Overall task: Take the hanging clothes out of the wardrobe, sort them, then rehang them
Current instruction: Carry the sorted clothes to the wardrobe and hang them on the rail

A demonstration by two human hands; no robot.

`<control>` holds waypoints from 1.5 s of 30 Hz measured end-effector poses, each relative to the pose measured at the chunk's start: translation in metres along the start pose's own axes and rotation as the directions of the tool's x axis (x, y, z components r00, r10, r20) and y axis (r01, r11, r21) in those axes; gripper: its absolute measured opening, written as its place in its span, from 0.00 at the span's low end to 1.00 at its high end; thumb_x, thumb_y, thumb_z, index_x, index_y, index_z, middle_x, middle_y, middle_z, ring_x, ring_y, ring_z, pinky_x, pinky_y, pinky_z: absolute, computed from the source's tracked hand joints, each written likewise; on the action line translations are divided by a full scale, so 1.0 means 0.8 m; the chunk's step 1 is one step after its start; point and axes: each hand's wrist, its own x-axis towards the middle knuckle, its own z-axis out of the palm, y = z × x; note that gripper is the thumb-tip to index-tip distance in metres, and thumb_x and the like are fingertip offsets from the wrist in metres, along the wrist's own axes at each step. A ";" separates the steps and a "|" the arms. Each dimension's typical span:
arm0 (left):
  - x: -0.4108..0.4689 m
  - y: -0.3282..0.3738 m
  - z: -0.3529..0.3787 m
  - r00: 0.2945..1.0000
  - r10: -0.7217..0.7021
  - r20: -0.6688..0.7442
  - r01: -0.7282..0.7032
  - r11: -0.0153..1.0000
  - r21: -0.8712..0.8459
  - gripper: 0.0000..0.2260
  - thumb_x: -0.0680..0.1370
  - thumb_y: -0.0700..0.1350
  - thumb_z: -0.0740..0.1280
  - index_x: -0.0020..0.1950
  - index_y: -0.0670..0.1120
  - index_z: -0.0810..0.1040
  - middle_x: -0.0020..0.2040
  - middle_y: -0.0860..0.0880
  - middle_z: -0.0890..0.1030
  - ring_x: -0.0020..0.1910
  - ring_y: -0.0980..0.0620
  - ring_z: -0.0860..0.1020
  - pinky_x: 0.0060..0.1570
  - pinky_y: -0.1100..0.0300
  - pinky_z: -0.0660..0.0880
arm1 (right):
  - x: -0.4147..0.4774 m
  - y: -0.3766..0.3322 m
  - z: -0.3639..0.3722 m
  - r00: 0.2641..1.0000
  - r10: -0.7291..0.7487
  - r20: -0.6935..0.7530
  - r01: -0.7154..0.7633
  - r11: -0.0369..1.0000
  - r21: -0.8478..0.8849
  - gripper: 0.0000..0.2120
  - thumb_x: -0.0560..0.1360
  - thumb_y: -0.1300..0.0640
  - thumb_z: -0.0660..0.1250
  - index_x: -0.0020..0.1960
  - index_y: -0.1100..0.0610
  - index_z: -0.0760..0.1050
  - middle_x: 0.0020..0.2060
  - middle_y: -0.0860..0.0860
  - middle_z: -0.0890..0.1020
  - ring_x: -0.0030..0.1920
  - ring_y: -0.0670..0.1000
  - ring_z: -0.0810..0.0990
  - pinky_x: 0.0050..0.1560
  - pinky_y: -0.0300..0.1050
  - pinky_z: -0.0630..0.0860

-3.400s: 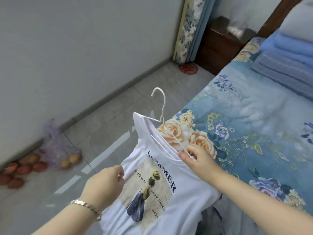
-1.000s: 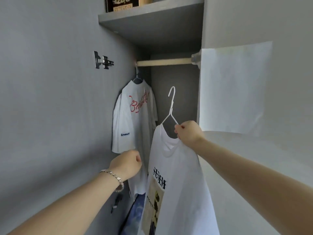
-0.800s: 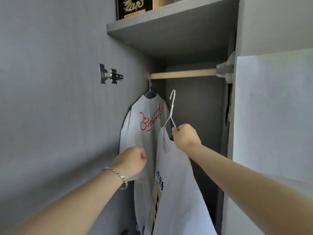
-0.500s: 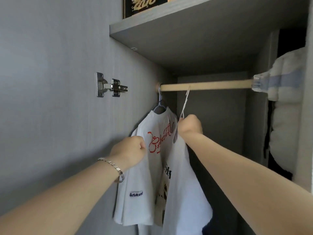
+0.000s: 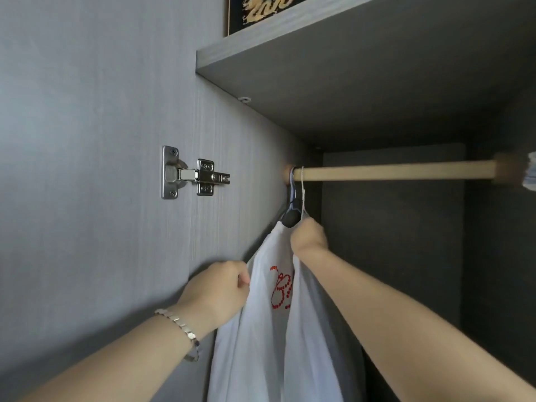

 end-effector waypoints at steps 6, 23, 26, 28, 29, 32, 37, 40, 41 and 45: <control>-0.007 0.002 -0.005 0.999 0.012 -0.034 -0.012 1.000 0.009 0.09 0.77 0.43 0.59 0.53 0.51 0.77 0.40 0.53 0.78 0.41 0.51 0.76 0.42 0.63 0.71 | 0.025 -0.009 0.019 0.986 -0.062 0.155 0.033 0.983 0.183 0.15 0.82 0.57 0.54 0.42 0.60 0.75 0.40 0.57 0.78 0.47 0.57 0.79 0.39 0.42 0.75; -0.179 0.063 0.046 0.777 0.277 0.565 -0.392 0.915 0.091 0.08 0.77 0.45 0.58 0.52 0.46 0.75 0.50 0.47 0.79 0.54 0.45 0.79 0.53 0.56 0.73 | -0.349 0.118 -0.022 0.903 0.371 0.218 -0.421 0.866 0.270 0.11 0.77 0.62 0.60 0.37 0.53 0.70 0.31 0.48 0.74 0.28 0.45 0.72 0.24 0.31 0.70; -0.254 0.102 0.067 0.656 0.398 0.642 -0.517 0.856 -0.002 0.09 0.78 0.47 0.58 0.52 0.46 0.76 0.51 0.47 0.80 0.51 0.46 0.79 0.48 0.57 0.72 | -0.452 0.156 -0.039 0.841 0.504 0.196 -0.539 0.814 0.219 0.13 0.78 0.61 0.58 0.35 0.54 0.69 0.30 0.48 0.74 0.27 0.45 0.71 0.24 0.31 0.69; -0.317 0.141 0.084 0.561 0.500 0.660 -0.614 0.786 -0.073 0.09 0.79 0.47 0.58 0.52 0.47 0.76 0.51 0.49 0.80 0.49 0.47 0.78 0.43 0.59 0.70 | -0.534 0.189 -0.061 0.781 0.608 0.142 -0.625 0.764 0.163 0.13 0.78 0.61 0.57 0.36 0.55 0.70 0.31 0.48 0.75 0.26 0.46 0.71 0.24 0.33 0.69; -0.355 0.162 0.094 0.507 0.550 0.664 -0.653 0.748 -0.120 0.09 0.79 0.47 0.57 0.51 0.48 0.76 0.51 0.49 0.80 0.47 0.48 0.76 0.42 0.59 0.69 | -0.580 0.207 -0.076 0.747 0.655 0.113 -0.665 0.732 0.147 0.11 0.78 0.61 0.58 0.37 0.56 0.71 0.31 0.48 0.76 0.26 0.46 0.71 0.25 0.34 0.69; -0.472 0.222 0.118 0.338 0.654 0.676 -0.738 0.630 -0.241 0.06 0.78 0.48 0.58 0.49 0.50 0.74 0.52 0.50 0.80 0.47 0.48 0.75 0.44 0.61 0.68 | -0.725 0.250 -0.123 0.572 0.812 0.117 -0.817 0.550 0.174 0.05 0.78 0.61 0.59 0.48 0.58 0.74 0.31 0.48 0.76 0.27 0.46 0.71 0.26 0.34 0.69; -0.689 0.333 0.128 0.008 0.760 0.650 -0.827 0.370 -0.423 0.07 0.78 0.46 0.57 0.50 0.50 0.75 0.56 0.48 0.80 0.56 0.46 0.77 0.49 0.60 0.69 | -0.990 0.302 -0.208 0.254 0.967 -0.016 -0.959 0.254 0.126 0.08 0.78 0.60 0.57 0.48 0.60 0.74 0.32 0.48 0.76 0.27 0.45 0.73 0.28 0.35 0.70; -0.829 0.400 0.118 -0.182 0.777 0.603 -0.818 0.220 -0.532 0.04 0.77 0.46 0.57 0.44 0.52 0.71 0.55 0.48 0.80 0.55 0.46 0.77 0.49 0.60 0.70 | -1.158 0.311 -0.249 0.062 0.994 -0.086 -0.984 0.075 0.160 0.08 0.77 0.62 0.55 0.47 0.59 0.74 0.33 0.49 0.77 0.28 0.46 0.74 0.30 0.36 0.71; -0.878 0.419 0.114 -0.241 0.776 0.582 -0.807 0.173 -0.564 0.04 0.77 0.46 0.58 0.44 0.52 0.71 0.55 0.48 0.80 0.54 0.46 0.77 0.49 0.60 0.70 | -1.215 0.310 -0.261 0.001 0.994 -0.106 -0.983 0.020 0.180 0.09 0.76 0.62 0.55 0.46 0.59 0.74 0.35 0.50 0.78 0.29 0.48 0.75 0.30 0.37 0.71; -1.079 0.480 0.077 -0.435 0.754 0.492 -0.751 -0.002 -0.660 0.08 0.78 0.45 0.56 0.50 0.51 0.74 0.56 0.50 0.79 0.55 0.47 0.77 0.47 0.61 0.68 | -1.450 0.288 -0.294 -0.276 0.947 -0.166 -0.944 -0.234 0.234 0.11 0.71 0.66 0.56 0.34 0.60 0.73 0.37 0.57 0.79 0.39 0.55 0.80 0.38 0.44 0.77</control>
